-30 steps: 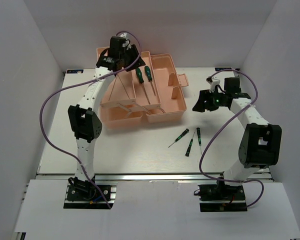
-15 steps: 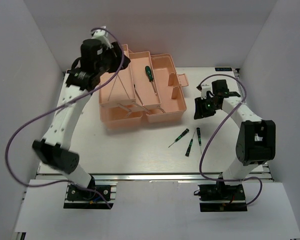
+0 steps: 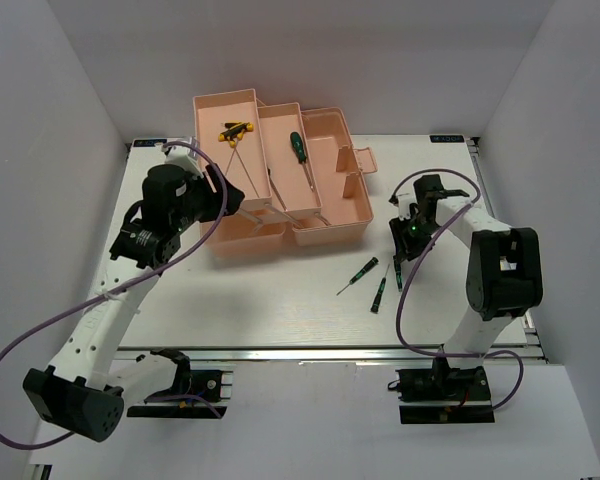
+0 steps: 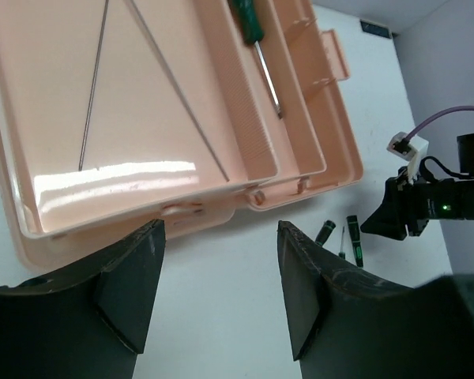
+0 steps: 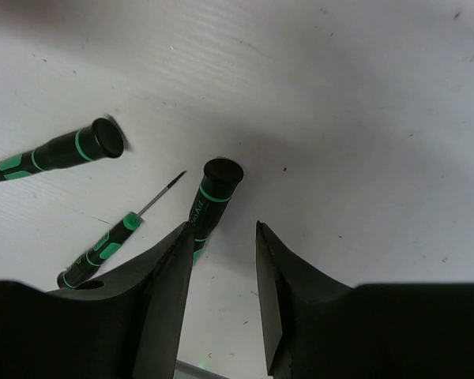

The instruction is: Sort the tools into containers

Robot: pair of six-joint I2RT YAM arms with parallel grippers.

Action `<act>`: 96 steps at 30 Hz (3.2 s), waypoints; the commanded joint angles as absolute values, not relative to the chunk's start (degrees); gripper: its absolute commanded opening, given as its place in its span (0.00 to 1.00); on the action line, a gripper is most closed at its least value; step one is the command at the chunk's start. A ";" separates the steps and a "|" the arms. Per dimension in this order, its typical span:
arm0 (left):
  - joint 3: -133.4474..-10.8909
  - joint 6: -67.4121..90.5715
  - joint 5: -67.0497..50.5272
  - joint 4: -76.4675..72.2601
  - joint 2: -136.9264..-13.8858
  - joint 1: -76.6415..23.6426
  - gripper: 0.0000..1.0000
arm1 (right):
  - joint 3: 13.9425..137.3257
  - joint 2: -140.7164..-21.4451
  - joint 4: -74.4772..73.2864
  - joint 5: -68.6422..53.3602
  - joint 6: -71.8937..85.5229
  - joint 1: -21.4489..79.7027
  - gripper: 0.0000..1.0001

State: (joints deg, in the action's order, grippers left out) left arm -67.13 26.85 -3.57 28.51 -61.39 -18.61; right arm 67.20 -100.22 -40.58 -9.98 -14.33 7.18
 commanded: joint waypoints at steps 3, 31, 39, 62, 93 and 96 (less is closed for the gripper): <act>-67.68 26.72 -3.78 27.51 -60.99 -20.47 0.69 | 65.66 -102.04 -40.52 -9.84 -12.84 8.35 0.43; -63.19 7.91 -3.77 1.76 -90.25 -50.36 0.69 | 84.53 -92.20 -43.44 -34.43 -22.78 6.59 0.00; -65.04 7.82 -4.66 0.44 -97.29 -51.33 0.68 | 111.08 -108.51 -36.75 -29.81 -9.33 16.95 0.00; -79.54 6.42 0.00 -0.26 -116.01 -54.49 0.60 | 99.95 -103.02 -28.21 -31.11 -2.55 5.90 0.64; -82.43 3.08 18.98 11.41 -119.27 -60.82 0.00 | 74.71 -87.37 -23.82 -34.45 -8.87 -3.78 0.79; -84.99 3.34 18.72 11.87 -115.50 -60.82 0.00 | 71.46 -84.82 -21.37 -33.40 -9.93 -4.57 0.89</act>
State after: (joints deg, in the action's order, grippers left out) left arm -81.91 3.88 16.47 8.51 -121.23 -60.71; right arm 73.23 -88.44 -25.08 -33.01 -7.33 -3.62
